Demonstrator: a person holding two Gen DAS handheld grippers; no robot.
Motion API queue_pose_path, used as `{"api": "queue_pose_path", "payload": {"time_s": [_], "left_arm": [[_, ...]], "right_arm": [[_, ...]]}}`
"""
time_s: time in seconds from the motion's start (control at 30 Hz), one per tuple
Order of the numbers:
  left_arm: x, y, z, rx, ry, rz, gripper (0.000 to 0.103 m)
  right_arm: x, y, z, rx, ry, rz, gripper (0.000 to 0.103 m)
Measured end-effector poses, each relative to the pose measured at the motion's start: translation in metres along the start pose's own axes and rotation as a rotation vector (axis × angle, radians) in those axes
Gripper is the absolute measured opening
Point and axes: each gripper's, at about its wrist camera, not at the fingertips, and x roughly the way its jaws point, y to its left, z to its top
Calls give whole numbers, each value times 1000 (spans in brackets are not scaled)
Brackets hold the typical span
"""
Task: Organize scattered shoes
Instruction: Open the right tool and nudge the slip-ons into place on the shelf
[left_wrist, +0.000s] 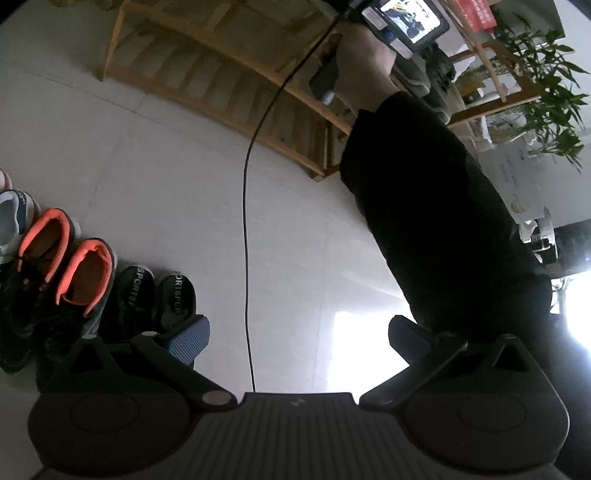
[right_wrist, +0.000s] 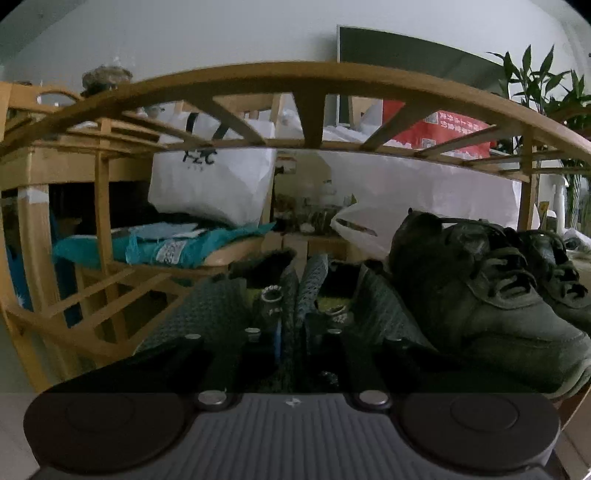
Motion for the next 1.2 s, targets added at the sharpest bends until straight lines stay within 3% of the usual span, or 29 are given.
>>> {"api": "queue_pose_path", "payload": {"time_s": [0.53, 0.67, 0.77, 0.87, 1.0, 1.13, 1.2], "left_arm": [[2, 4, 2, -22, 13, -9, 103], [3, 6, 4, -25, 14, 4, 103], [3, 7, 5, -32, 18, 5, 103], [3, 5, 5, -28, 21, -1, 103], [4, 8, 4, -34, 26, 6, 103], [6, 8, 5, -36, 31, 14, 103], [8, 7, 5, -35, 33, 14, 103]], "right_arm": [[19, 15, 8, 14, -90, -4, 8], [25, 14, 2, 51, -70, -31, 8], [23, 18, -6, 18, -81, -74, 17], [25, 14, -3, 46, -72, -63, 28], [33, 11, -4, 35, -66, -36, 34], [38, 10, -6, 31, -55, -10, 13], [37, 8, -5, 27, -54, -8, 9]]}}
